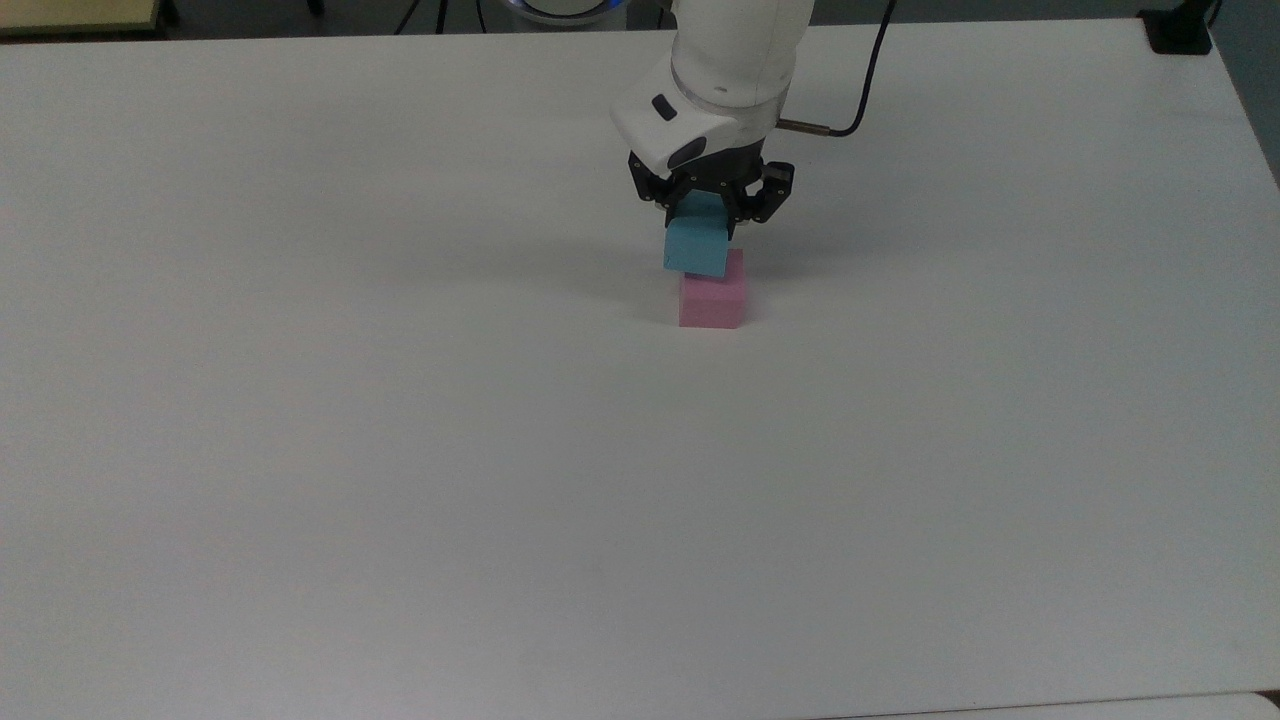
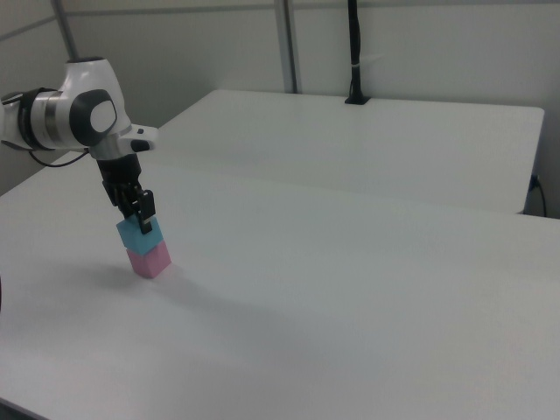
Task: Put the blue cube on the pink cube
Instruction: 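Lower the blue cube onto the pink cube and open the gripper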
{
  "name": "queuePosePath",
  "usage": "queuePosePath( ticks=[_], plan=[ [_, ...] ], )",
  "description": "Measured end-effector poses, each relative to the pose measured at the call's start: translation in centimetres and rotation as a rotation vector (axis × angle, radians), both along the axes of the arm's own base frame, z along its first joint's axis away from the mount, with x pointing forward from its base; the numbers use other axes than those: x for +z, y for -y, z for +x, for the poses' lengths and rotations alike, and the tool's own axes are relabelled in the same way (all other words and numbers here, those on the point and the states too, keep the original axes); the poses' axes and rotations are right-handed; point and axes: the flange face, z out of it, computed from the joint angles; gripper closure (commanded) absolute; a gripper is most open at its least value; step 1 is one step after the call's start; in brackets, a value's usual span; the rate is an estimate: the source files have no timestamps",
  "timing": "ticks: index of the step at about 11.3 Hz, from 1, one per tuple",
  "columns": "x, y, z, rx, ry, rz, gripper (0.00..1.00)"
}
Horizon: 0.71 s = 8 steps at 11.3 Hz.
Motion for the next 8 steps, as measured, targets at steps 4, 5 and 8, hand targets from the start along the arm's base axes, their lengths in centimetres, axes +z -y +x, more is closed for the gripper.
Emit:
queuePosePath(
  ticks=[4, 5, 8],
  plan=[
    [-1.0, -1.5, 1.2, -0.022, -0.002, 0.003, 0.02],
    [-1.2, -1.8, 1.6, -0.021, -0.002, 0.004, 0.0],
    [-1.6, -2.3, 1.9, -0.007, 0.001, -0.01, 0.0]
  ],
)
